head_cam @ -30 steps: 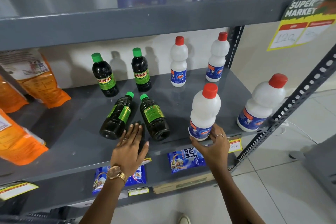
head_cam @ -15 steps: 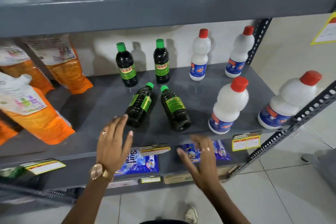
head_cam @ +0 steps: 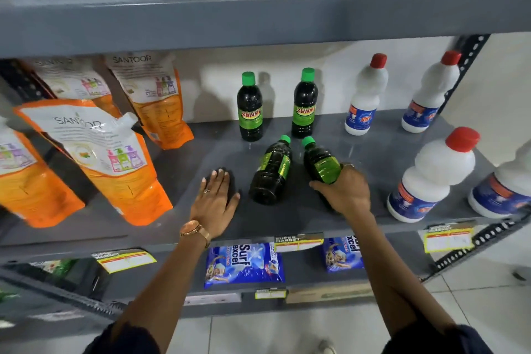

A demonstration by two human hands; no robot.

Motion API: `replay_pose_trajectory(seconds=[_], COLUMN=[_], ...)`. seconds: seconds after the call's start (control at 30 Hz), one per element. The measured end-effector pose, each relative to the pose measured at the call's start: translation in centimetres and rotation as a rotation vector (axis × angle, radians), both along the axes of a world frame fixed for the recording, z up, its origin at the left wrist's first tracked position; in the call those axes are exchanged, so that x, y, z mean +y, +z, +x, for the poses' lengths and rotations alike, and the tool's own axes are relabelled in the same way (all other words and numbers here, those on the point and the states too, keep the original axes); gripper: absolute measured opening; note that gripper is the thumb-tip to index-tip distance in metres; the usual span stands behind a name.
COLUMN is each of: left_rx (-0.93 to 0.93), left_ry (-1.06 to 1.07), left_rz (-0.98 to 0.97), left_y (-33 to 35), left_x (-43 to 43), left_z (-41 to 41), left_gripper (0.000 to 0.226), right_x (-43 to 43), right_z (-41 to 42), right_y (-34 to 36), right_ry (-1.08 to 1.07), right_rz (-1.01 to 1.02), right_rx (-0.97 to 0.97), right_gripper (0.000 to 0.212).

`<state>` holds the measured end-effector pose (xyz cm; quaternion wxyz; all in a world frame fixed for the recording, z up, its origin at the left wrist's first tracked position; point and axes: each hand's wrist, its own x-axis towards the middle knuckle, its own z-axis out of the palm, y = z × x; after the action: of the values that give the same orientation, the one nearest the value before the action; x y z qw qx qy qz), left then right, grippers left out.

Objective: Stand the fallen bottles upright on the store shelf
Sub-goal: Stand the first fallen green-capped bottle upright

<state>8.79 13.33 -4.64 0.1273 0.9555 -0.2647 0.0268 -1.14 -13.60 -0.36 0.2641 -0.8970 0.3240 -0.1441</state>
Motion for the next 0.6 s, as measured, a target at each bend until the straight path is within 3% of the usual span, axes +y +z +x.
replay_pose_trajectory(seconds=[0.1,0.2,0.4,0.6], left_rx=[-0.008,-0.009,-0.026,-0.019], left_ry=[-0.012,-0.02,-0.035,-0.035], left_rz=[-0.027,-0.047,-0.077,-0.07], left_y=[-0.4,-0.4,-0.3,-0.5], left_x=[0.2,0.1,0.2,0.3], left_z=[0.2,0.2,0.3,0.5], left_gripper=[0.061,0.061,0.06,0.06], right_x=[0.2,0.7,0.4,-0.1], right_z=[0.4,1.3,3.8,3.4], right_y=[-1.1,-1.8,-1.8,-3.3], right_ry=[0.009,-0.003,-0.019,0.06], right_rz=[0.094,0.223,0.37,0.389], right_rx=[-0.377,-0.573,-0.675,-0.627], right_gripper=[0.07,0.076,0.095,0.091])
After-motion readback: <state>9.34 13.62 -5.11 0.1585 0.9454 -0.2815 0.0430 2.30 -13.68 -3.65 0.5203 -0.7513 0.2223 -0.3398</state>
